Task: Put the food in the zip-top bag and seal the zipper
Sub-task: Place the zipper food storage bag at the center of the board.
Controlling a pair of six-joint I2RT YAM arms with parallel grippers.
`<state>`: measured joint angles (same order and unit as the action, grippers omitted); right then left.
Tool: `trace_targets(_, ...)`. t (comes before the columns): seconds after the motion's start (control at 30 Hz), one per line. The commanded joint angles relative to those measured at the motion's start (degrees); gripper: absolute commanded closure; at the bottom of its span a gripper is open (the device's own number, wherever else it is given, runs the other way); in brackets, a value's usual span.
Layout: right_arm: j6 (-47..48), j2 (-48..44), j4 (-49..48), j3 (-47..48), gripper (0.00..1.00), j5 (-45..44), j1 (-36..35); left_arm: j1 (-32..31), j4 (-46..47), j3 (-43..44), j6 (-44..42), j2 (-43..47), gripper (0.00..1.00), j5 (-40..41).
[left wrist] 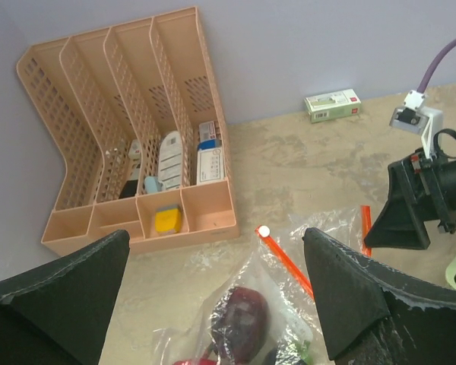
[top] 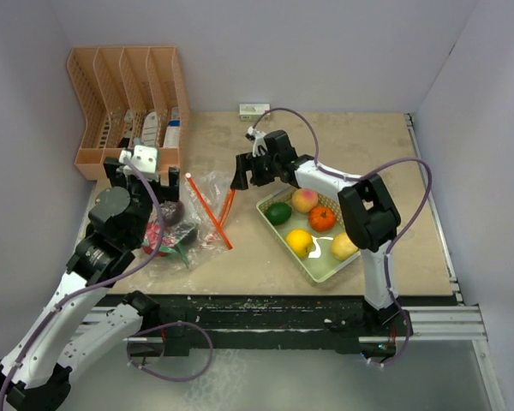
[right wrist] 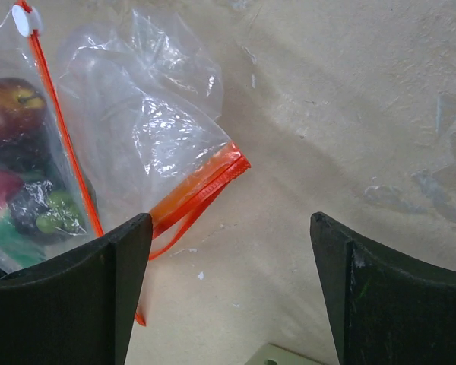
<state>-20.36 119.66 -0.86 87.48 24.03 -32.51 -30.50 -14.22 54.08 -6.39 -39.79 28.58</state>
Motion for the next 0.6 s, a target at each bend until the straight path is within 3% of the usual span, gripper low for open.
trace_targets(0.0,0.8,-3.0,0.6,1.3,0.17,-1.2,-0.2,0.3,3.6,-1.0,0.3,1.7,0.01,-1.3)
trace_targets(0.13,3.7,-1.4,2.7,2.7,0.23,-1.0,-0.2,0.3,3.4,-1.4,0.0,2.1,0.01,-0.8)
trace_targets(0.3,4.7,0.5,3.4,3.9,0.41,0.6,-0.2,0.3,3.1,-1.7,-0.3,2.4,0.01,-0.4)
trace_targets(0.57,6.0,2.0,3.7,3.8,0.43,0.3,-1.5,0.3,3.6,-2.1,-0.1,1.9,0.01,-0.4)
